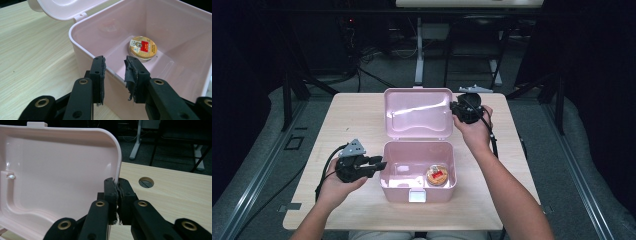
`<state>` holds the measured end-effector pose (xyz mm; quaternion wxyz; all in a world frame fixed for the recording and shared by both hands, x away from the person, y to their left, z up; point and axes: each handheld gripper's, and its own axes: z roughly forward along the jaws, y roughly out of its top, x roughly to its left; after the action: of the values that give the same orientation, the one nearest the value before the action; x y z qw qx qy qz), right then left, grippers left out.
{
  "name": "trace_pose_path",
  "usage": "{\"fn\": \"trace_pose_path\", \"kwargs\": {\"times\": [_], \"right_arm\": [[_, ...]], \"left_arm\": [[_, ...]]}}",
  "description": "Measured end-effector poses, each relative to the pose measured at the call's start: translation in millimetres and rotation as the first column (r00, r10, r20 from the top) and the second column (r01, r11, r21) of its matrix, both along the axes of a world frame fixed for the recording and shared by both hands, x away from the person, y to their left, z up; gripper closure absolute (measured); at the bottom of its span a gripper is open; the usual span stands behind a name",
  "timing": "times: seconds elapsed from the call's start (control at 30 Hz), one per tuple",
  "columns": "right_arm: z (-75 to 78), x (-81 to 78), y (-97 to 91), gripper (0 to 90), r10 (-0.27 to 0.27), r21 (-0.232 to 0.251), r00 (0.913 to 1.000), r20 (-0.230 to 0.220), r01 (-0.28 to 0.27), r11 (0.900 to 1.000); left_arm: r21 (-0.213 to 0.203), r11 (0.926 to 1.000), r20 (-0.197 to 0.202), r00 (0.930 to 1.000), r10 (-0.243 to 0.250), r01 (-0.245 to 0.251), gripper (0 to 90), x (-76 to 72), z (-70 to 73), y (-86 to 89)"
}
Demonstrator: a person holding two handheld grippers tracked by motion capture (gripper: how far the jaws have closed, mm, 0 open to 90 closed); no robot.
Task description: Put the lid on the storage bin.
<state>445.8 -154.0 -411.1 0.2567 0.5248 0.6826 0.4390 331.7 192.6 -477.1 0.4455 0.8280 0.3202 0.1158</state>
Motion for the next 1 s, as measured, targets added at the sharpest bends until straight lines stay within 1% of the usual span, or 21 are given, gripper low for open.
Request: {"fn": "trace_pose_path", "kwargs": {"times": [0.17,0.3,0.47,0.6,0.67,0.8,1.0], "right_arm": [[3.0,-8.1,-1.5,86.9,0.009,0.011,0.9997,0.023,-0.009,0.9999],[5.0,-14.7,-2.6,86.9,0.020,0.001,0.9990,0.041,-0.020,0.9998],[7.0,-24.0,-2.8,86.9,0.031,-0.009,0.9967,0.075,-0.031,0.9995],[7.9,-32.3,-4.1,87.2,0.037,-0.002,0.9951,0.091,-0.037,0.9993],[8.0,-36.4,-4.3,87.3,0.038,0.002,0.9937,0.105,-0.039,0.9993],[8.8,-45.7,-4.6,87.3,0.046,-0.009,0.9907,0.128,-0.045,0.9990],[7.5,-59.4,-6.8,87.3,0.050,0.002,0.9861,0.158,-0.051,0.9987]], "left_arm": [[0.001,1.0000,0.000,1.0000,0.000,0.000,68.6,0.0,0.1,-0.1],[0.002,1.0000,0.001,1.0000,0.001,-0.001,68.6,-0.1,0.1,-0.1],[0.001,1.0000,0.000,1.0000,0.002,-0.002,68.6,-0.2,0.1,-0.1],[0.004,1.0000,0.001,1.0000,0.002,-0.002,68.6,-0.2,0.3,-0.2],[0.003,1.0000,0.000,1.0000,0.003,-0.003,68.6,-0.3,0.2,-0.2],[0.004,1.0000,0.001,1.0000,0.003,-0.003,68.6,-0.2,0.3,-0.2],[0.006,1.0000,0.002,1.0000,0.004,-0.004,68.8,-0.3,0.3,-0.3]]}}
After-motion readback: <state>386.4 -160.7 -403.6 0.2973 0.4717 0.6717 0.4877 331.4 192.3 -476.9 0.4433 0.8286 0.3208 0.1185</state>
